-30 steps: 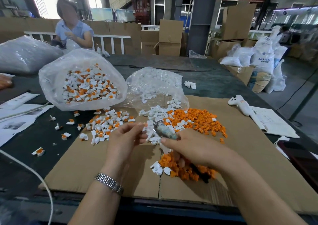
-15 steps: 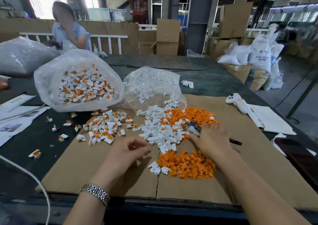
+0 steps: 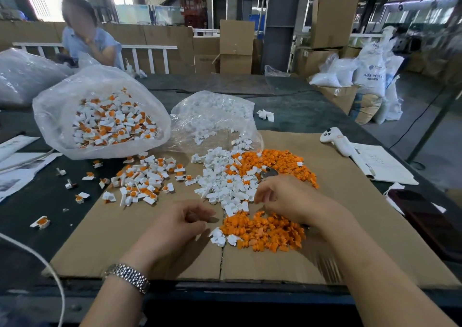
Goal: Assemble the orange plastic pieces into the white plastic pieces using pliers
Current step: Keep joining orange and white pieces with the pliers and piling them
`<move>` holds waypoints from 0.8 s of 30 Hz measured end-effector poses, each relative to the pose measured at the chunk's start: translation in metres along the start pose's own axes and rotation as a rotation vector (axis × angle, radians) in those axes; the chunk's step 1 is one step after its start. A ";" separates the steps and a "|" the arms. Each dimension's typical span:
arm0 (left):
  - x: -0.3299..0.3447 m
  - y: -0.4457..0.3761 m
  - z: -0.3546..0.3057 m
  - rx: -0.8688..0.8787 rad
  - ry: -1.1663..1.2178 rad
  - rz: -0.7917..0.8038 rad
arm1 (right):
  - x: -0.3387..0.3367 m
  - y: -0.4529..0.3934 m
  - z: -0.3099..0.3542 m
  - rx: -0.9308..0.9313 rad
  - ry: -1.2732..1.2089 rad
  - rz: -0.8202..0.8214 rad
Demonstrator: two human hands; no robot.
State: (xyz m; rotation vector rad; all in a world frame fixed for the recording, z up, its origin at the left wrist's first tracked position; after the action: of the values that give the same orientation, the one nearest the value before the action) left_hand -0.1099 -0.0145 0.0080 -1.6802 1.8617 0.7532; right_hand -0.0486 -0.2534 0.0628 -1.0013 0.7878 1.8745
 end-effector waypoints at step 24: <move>0.018 -0.022 -0.021 0.000 -0.319 -0.200 | 0.022 -0.008 -0.004 -0.029 -0.048 -0.226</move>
State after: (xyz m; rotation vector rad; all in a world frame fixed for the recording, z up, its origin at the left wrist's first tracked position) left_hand -0.0904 -0.0438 0.0094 -1.6084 1.4540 0.8778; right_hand -0.0474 -0.2445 0.0408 -1.0154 0.5951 1.7130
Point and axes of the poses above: each hand's wrist, its own y-axis away from the middle knuckle, its own x-axis out of the palm, z = x × y, the point moved 2 cm from there along -y, towards the middle knuckle, and after that the axes turned 13 degrees about -y, right-handed, at the moved point
